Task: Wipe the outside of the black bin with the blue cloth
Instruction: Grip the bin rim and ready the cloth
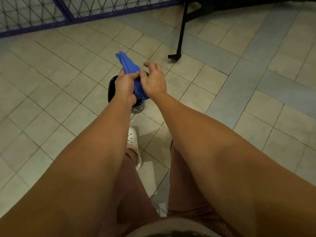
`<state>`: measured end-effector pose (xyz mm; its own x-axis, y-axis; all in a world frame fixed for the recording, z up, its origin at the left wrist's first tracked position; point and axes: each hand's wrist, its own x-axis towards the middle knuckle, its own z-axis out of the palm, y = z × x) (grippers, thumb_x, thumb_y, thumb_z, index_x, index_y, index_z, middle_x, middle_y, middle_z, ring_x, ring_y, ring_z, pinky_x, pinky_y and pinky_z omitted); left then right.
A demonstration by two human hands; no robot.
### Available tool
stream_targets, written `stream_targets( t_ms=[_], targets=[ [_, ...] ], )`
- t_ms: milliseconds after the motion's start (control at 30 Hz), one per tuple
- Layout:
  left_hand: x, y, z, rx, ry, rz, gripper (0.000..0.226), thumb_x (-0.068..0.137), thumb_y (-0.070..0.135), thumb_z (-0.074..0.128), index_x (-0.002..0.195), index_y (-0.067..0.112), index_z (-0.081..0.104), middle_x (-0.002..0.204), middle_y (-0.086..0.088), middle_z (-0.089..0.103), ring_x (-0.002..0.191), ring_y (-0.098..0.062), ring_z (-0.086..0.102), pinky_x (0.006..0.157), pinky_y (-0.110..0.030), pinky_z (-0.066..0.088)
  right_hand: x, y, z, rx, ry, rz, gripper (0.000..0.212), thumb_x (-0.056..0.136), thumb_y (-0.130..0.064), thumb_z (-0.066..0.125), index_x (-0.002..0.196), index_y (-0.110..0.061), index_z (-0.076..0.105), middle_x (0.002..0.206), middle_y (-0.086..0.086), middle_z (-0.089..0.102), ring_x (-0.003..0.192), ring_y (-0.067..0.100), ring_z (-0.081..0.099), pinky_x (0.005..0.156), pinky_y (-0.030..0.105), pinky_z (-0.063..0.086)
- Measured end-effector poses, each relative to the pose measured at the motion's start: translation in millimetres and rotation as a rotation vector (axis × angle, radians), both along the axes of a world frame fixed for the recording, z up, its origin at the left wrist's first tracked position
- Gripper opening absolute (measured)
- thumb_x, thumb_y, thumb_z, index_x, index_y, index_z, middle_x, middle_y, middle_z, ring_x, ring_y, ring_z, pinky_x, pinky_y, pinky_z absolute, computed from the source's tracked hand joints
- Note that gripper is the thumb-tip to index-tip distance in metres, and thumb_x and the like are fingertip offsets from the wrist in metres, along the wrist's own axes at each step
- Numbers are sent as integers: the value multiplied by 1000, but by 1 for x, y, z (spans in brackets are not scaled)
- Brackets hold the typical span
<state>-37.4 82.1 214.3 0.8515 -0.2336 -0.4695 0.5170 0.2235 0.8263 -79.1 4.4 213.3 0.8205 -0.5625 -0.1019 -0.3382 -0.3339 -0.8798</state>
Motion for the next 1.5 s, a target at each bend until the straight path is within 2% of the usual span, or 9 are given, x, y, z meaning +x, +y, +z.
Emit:
stream_targets(
  t_ms=[300, 433, 533, 767, 900, 1067, 1167, 1267, 1500],
  targets=[
    [20, -15, -27, 21, 73, -100, 30, 90, 15, 45, 106, 11, 70, 96, -9, 73, 95, -27, 71, 84, -38, 58, 44, 9, -58, 253, 87, -48, 76, 72, -83, 21, 131, -40, 40, 124, -3, 58, 111, 22, 55, 93, 49, 46],
    [27, -23, -36, 7, 139, -79, 43, 91, 23, 42, 114, 3, 71, 111, -16, 72, 106, -30, 70, 93, -39, 57, 44, 3, -54, 419, 43, -92, 71, 74, -75, 42, 135, -40, 35, 122, -3, 59, 110, 20, 58, 95, 46, 46],
    [34, -27, -46, -38, 150, -112, 43, 94, 25, 36, 110, 0, 68, 97, -12, 70, 92, -26, 70, 77, -32, 58, 50, -7, -68, 491, 23, -107, 60, 85, -54, 54, 137, -32, 36, 113, -3, 63, 101, 19, 61, 92, 44, 50],
    [49, -35, -81, 7, 180, -20, 47, 100, 26, 35, 93, -2, 72, 94, -14, 75, 84, -24, 72, 74, -30, 57, 72, -16, -100, 552, 72, -226, 37, 94, -29, 44, 130, -20, 44, 96, 8, 65, 90, 26, 62, 86, 47, 51],
    [65, -40, -109, 222, 127, 70, 21, 88, 2, 54, 70, 2, 65, 67, -11, 66, 61, -22, 64, 59, -29, 53, 82, -22, -117, 609, 85, -304, 23, 96, -24, 42, 113, -12, 51, 87, 8, 62, 86, 28, 62, 84, 49, 51],
    [84, -36, -156, 736, -29, -38, 34, 76, 5, 53, 46, 22, 54, 54, 2, 48, 57, -17, 49, 59, -31, 42, 97, -32, -135, 583, 98, -318, 23, 96, -22, 41, 111, -10, 53, 78, 6, 56, 74, 23, 56, 76, 43, 50],
    [85, -41, -176, 862, -42, -100, 10, 84, 11, 62, 79, 19, 65, 80, -5, 63, 83, -26, 61, 80, -37, 55, 105, -37, -147, 503, 155, -323, 26, 93, -29, 42, 109, -14, 56, 101, 18, 58, 84, 30, 60, 81, 50, 52],
    [84, -49, -183, 973, -30, -225, 43, 92, 19, 61, 132, 3, 55, 127, -15, 62, 118, -31, 60, 95, -32, 49, 106, -42, -160, 469, 190, -319, 27, 92, -30, 42, 109, -15, 57, 109, 20, 57, 90, 34, 61, 82, 53, 51],
    [83, -59, -201, 1073, -7, -427, 60, 98, 26, 57, 148, 1, 36, 145, -19, 49, 131, -35, 48, 101, -37, 42, 105, -51, -178, 408, 216, -313, 32, 92, -30, 40, 118, -15, 53, 106, 16, 59, 93, 35, 59, 82, 54, 50]
  ],
)
